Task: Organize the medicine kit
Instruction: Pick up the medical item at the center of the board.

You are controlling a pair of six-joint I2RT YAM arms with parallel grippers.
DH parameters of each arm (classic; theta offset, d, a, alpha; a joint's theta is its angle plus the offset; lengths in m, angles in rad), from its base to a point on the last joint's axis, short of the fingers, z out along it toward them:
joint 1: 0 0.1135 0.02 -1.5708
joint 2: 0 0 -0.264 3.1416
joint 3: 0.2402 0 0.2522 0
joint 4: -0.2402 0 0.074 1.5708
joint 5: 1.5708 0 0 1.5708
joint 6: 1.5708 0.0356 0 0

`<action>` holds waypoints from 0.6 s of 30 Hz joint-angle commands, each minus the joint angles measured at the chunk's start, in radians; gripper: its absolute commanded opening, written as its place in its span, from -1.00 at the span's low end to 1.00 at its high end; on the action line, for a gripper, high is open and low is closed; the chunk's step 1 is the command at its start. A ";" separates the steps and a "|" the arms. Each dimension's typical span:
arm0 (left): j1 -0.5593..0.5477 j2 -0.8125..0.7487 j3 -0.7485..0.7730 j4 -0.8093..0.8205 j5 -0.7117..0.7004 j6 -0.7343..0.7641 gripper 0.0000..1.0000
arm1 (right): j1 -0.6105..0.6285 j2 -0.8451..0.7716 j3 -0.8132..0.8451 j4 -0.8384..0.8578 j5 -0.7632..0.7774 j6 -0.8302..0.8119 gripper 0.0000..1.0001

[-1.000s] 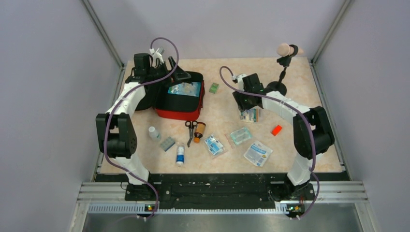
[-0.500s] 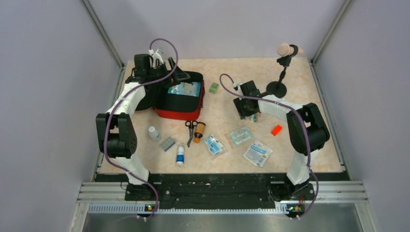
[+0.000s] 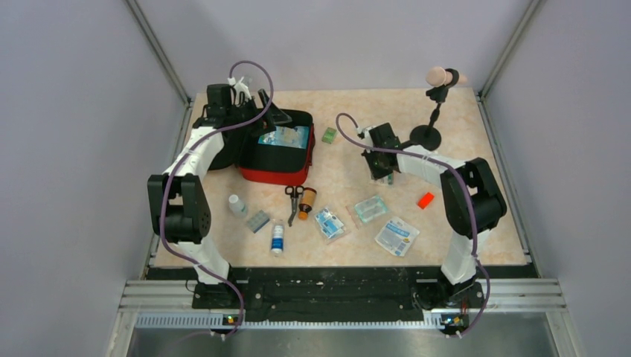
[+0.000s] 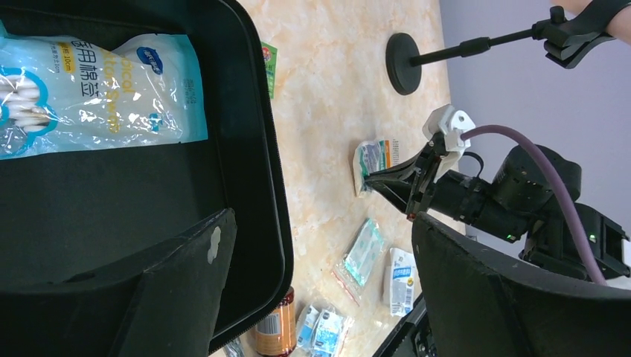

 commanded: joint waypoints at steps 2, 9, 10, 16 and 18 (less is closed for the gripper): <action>0.001 -0.026 -0.004 0.060 0.038 -0.014 0.83 | 0.007 -0.063 0.145 0.032 -0.059 -0.051 -1.00; -0.025 0.006 0.011 0.189 0.153 -0.061 0.86 | 0.020 -0.033 0.373 0.061 -0.100 0.064 -1.00; -0.034 0.005 0.014 0.206 0.162 -0.060 0.86 | 0.024 -0.015 0.413 0.061 -0.103 0.098 -1.00; -0.098 -0.006 0.047 0.239 0.166 0.039 0.85 | 0.053 0.085 0.600 0.111 -0.172 0.240 -1.00; -0.125 -0.005 0.066 0.205 0.113 0.121 0.83 | 0.065 0.107 0.631 0.137 -0.213 0.265 -1.00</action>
